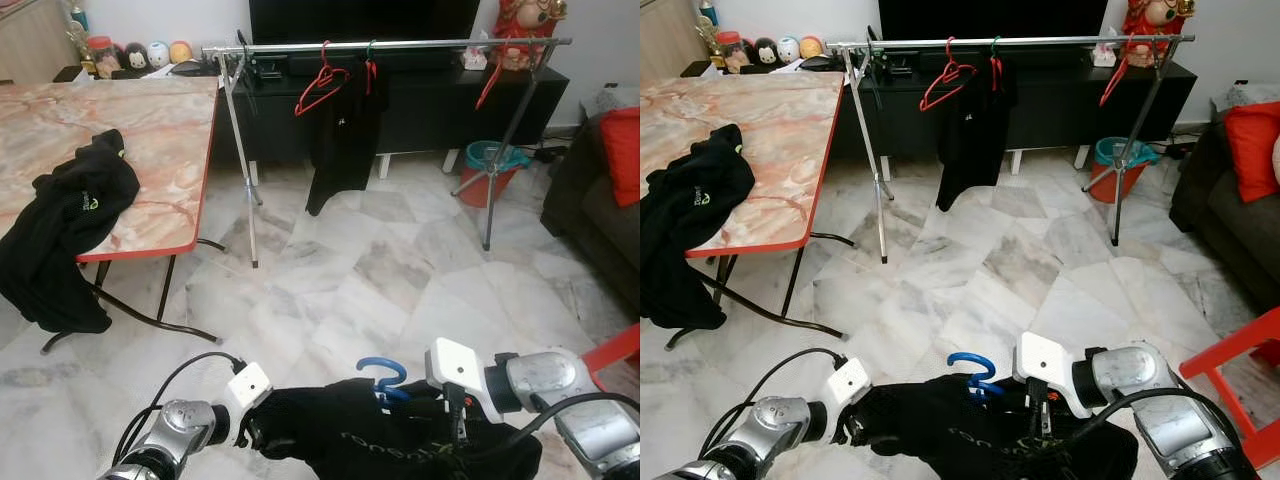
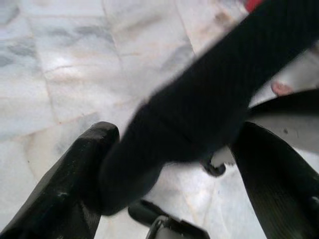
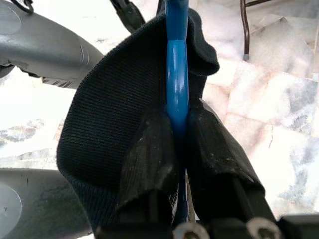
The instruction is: Hang hanger
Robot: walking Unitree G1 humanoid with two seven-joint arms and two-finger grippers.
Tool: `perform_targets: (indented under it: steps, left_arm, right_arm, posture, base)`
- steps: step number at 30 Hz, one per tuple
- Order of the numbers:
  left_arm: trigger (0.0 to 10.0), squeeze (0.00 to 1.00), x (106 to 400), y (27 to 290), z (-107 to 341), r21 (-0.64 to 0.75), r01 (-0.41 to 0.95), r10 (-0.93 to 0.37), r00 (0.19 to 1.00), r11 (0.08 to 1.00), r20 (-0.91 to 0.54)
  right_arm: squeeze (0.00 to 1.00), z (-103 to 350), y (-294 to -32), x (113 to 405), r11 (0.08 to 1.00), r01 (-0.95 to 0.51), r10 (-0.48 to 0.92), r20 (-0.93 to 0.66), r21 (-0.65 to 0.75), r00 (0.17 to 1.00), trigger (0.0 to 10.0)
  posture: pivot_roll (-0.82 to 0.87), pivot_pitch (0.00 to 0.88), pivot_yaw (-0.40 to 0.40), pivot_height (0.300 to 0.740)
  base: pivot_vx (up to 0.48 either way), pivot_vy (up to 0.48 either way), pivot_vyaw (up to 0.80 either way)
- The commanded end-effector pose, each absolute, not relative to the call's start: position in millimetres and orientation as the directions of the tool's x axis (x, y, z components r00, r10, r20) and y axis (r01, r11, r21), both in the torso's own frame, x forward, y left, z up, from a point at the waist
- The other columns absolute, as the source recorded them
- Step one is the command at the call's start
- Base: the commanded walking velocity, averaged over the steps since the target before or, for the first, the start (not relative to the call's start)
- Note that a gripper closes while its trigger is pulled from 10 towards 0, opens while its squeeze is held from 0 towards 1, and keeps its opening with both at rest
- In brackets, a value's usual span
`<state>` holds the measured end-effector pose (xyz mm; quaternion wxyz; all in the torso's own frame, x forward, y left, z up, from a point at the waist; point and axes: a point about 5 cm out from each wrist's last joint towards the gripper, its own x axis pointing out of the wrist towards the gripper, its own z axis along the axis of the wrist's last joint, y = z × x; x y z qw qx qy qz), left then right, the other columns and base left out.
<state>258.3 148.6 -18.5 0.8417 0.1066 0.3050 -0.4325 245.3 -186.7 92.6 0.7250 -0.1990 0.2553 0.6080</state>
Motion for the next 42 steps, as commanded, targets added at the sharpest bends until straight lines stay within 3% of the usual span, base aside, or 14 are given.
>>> perform_targets:
  steps: [1, 11, 25, 30, 34, 36, 42]
  left_arm:
    - [0.0, 0.0, 263, 149, -16, -0.089, 0.777, -0.657, 0.458, 0.623, -0.599]
    - [0.0, 0.0, 264, 150, -16, -0.088, 0.771, -0.652, 0.465, 0.631, -0.599]
    - [0.0, 0.0, 251, 156, -24, -0.054, 0.844, -0.64, 0.362, 0.534, -0.677]
    - [0.0, 0.0, 250, 158, -25, -0.04, 0.846, -0.626, 0.36, 0.532, -0.692]
    - [0.0, 0.0, 252, 160, -25, -0.015, 0.833, -0.604, 0.389, 0.554, -0.696]
    - [0.0, 0.0, 259, 169, -22, 0.033, 0.767, -0.543, 0.483, 0.64, -0.687]
    - [0.0, 0.0, 266, 181, -20, 0.075, 0.665, -0.45, 0.58, 0.743, -0.678]
  right_arm:
    - [0.0, 105, -182, 251, 0.166, -0.986, 0.8, -0.582, -0.019, 0.145, 10.0]
    - [0.0, 105, -181, 251, 0.168, -0.986, 0.802, -0.579, -0.019, 0.148, 10.0]
    - [0.0, 103, -183, 253, 0.166, -0.986, 0.79, -0.595, -0.021, 0.146, 10.0]
    - [0.0, 103, -183, 253, 0.165, -0.986, 0.789, -0.597, -0.021, 0.145, 10.0]
    - [0.0, 101, -182, 252, 0.162, -0.987, 0.787, -0.601, -0.017, 0.14, 10.0]
    - [0.0, 96, -186, 251, 0.166, -0.986, 0.763, -0.632, -0.014, 0.138, 10.0]
    - [0.0, 92, -191, 248, 0.18, -0.984, 0.744, -0.654, -0.005, 0.139, 10.0]
  posture:
    - [-0.22, 0.0, -0.024, 0.74]
    - [-0.22, 0.0, -0.026, 0.74]
    - [-0.21, 0.0, -0.027, 0.74]
    - [-0.21, 0.0, -0.027, 0.74]
    - [-0.21, 0.0, -0.027, 0.74]
    - [-0.21, 0.0, -0.027, 0.74]
    - [-0.21, 0.0, -0.027, 0.74]
  base:
    - [0.0, 0.0, 0.0]
    - [0.0, 0.0, 0.0]
    - [0.0, 0.0, 0.0]
    - [0.0, 0.0, 0.0]
    - [0.0, 0.0, 0.0]
    - [0.0, 0.0, 0.0]
    - [0.0, 0.0, 0.0]
